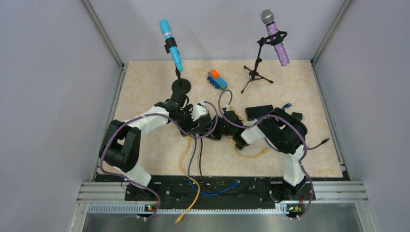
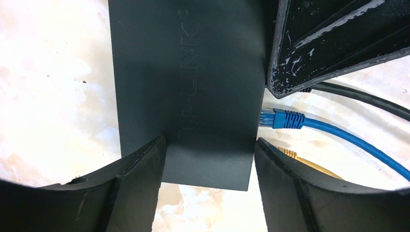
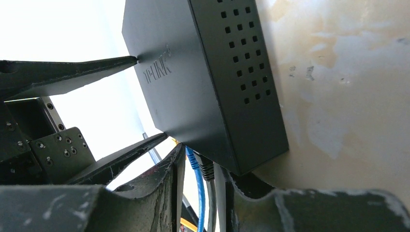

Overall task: Pull the plug from the switch port
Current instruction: Pull the connector from the switch port.

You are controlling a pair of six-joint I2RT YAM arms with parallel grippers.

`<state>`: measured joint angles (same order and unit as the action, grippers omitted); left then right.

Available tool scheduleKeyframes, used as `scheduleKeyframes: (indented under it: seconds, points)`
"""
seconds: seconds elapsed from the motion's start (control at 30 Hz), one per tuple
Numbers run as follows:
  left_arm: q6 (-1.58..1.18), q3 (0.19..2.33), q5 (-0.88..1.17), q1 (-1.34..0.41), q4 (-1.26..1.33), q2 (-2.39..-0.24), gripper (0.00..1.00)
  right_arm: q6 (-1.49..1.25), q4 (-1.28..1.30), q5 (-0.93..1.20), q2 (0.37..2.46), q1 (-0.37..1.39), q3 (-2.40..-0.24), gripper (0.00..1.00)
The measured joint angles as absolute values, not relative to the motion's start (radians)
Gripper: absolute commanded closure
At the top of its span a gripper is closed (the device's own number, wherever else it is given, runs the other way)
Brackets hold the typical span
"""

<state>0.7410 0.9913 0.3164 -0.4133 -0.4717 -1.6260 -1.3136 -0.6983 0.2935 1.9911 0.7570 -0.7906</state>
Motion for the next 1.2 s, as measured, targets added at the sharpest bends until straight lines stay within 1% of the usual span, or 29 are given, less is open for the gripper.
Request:
scheduleKeyframes:
  seconds: [0.1,0.17,0.3,0.4,0.5,0.57,0.6,1.2]
  points:
    - [0.744,0.992,0.316,-0.413,-0.472,-1.626,0.29,-1.314,-0.701,0.298,1.991,0.756,-0.791,0.72]
    - [0.744,0.992,0.317,-0.413,-0.473,-1.626,0.29,-1.314,-0.701,0.298,1.991,0.756,-0.791,0.76]
    - [0.748,0.994,0.318,-0.414,-0.476,-1.628,0.30,-1.316,-0.715,0.300,2.004,0.756,-0.791,0.80]
    - [0.751,0.995,0.322,-0.414,-0.480,-1.628,0.30,-1.319,-0.720,0.306,2.008,0.754,-0.791,0.89]
    - [0.755,0.995,0.324,-0.414,-0.481,-1.628,0.30,-1.316,-0.719,0.313,2.008,0.751,-0.791,0.93]
    - [0.755,0.996,0.324,-0.414,-0.481,-1.628,0.30,-1.312,-0.719,0.313,2.008,0.751,-0.791,0.99]
    - [0.755,0.996,0.324,-0.414,-0.481,-1.628,0.30,-1.309,-0.719,0.313,2.008,0.751,-0.791,1.00]
    - [0.750,1.010,0.321,-0.414,-0.493,-1.639,0.31,-1.244,-0.765,0.303,2.002,0.751,-0.761,1.00]
